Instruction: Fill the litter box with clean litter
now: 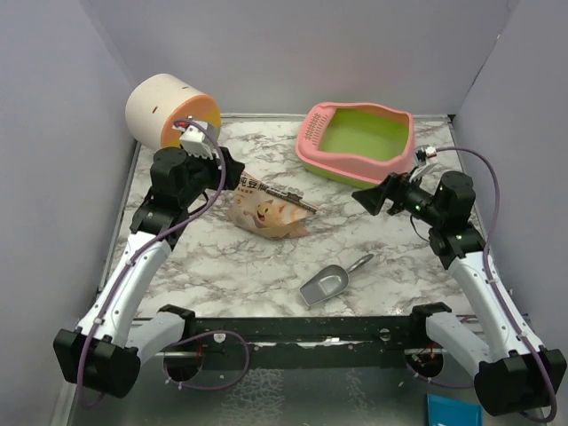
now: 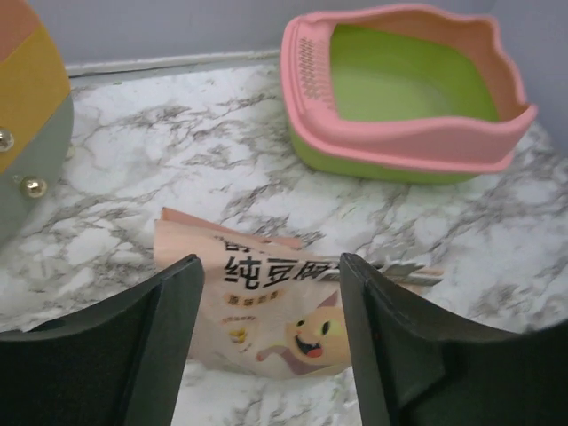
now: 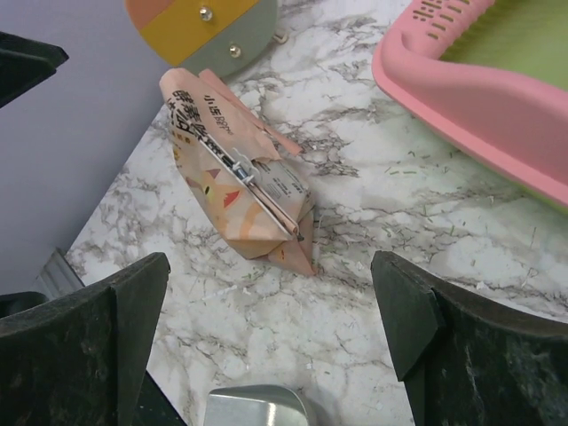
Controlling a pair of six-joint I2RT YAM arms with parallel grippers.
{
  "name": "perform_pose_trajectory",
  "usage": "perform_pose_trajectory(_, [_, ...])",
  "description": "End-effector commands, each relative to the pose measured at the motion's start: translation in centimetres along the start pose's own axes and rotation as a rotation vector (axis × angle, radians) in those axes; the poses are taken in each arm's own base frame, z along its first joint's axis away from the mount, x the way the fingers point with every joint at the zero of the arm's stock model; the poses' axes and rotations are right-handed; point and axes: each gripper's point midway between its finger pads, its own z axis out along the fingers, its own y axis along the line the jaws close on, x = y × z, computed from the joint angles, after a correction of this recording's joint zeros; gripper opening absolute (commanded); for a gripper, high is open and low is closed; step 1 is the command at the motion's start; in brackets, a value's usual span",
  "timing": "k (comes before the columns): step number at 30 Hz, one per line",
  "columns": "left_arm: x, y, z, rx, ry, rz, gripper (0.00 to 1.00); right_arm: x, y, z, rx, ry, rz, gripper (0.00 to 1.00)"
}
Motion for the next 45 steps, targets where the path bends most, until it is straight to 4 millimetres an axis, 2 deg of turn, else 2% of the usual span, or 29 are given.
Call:
perform_pose_trajectory(1, [-4.1,-1.3,-2.3,0.026,-0.154,0.034,0.82,-1.2,1.4,-0.1,-0.065,0.002,-0.073,1.0])
perform_pose_trajectory(2, [-4.2,-1.3,-2.5,0.028,-0.163,0.045,0.9,-1.1,1.5,-0.1,-0.075,0.004,-0.076,1.0])
perform_pose_trajectory(5, [-3.5,-2.1,-2.5,0.093,-0.149,0.156,0.93,-0.8,1.9,-0.3,-0.106,-0.017,-0.101,0.95])
perform_pose_trajectory(8, [-1.0,-1.3,-1.3,0.107,-0.046,0.289,0.92,-0.3,2.4,-0.7,-0.139,-0.046,-0.126,0.77])
perform_pose_trajectory(10, [1.1,-0.3,-0.2,0.111,0.026,0.405,0.85,0.3,2.4,-0.7,-0.159,-0.024,-0.144,0.56])
perform_pose_trajectory(11, [2.1,0.0,0.5,0.128,0.055,0.474,0.81,0.6,2.2,-0.6,-0.156,-0.01,-0.16,0.39])
perform_pose_trajectory(12, [3.1,0.3,1.2,0.146,0.081,0.541,0.79,0.8,1.8,-0.4,-0.144,0.007,-0.168,0.26])
perform_pose_trajectory(13, [3.7,0.6,1.8,0.147,0.088,0.596,0.79,1.1,1.2,0.0,-0.13,0.035,-0.167,0.15])
perform_pose_trajectory(14, [4.6,1.2,2.5,0.15,0.105,0.653,0.82,1.1,0.9,0.2,-0.118,0.062,-0.166,0.13])
perform_pose_trajectory(15, [5.6,1.2,3.0,0.174,0.127,0.713,0.86,1.2,0.6,0.4,-0.111,0.091,-0.161,0.15])
perform_pose_trajectory(17, [6.4,1.3,3.8,0.21,0.14,0.809,0.92,1.5,0.6,0.9,-0.127,0.144,-0.149,0.23])
perform_pose_trajectory(20, [6.1,0.8,4.6,0.263,0.118,0.888,0.94,2.1,1.1,1.3,-0.186,0.189,-0.117,0.33])
perform_pose_trajectory(23, [6.2,0.3,5.1,0.327,0.133,0.954,0.95,2.5,1.6,1.5,-0.233,0.208,-0.101,0.37])
perform_pose_trajectory(25, [6.2,0.8,5.7,0.327,0.164,0.999,0.95,2.7,2.0,1.3,-0.265,0.219,-0.111,0.39])
perform_pose_trajectory(28, [5.6,1.7,6.8,0.299,0.177,1.058,0.95,2.8,2.8,1.1,-0.32,0.219,-0.125,0.39])
perform_pose_trajectory(32, [6.5,0.9,7.7,0.396,0.212,1.066,0.91,3.1,2.8,1.2,-0.333,0.227,-0.131,0.34])
perform_pose_trajectory(36, [8.0,-0.8,7.0,0.574,0.299,1.035,0.86,3.1,3.0,1.3,-0.356,0.237,-0.126,0.32])
perform_pose_trajectory(41, [7.2,-2.4,6.5,0.698,0.298,0.978,0.83,3.3,2.5,1.7,-0.346,0.252,-0.108,0.3])
perform_pose_trajectory(45, [8.3,-2.2,6.4,0.742,0.366,0.95,0.76,3.3,2.5,1.9,-0.347,0.256,-0.107,0.29])
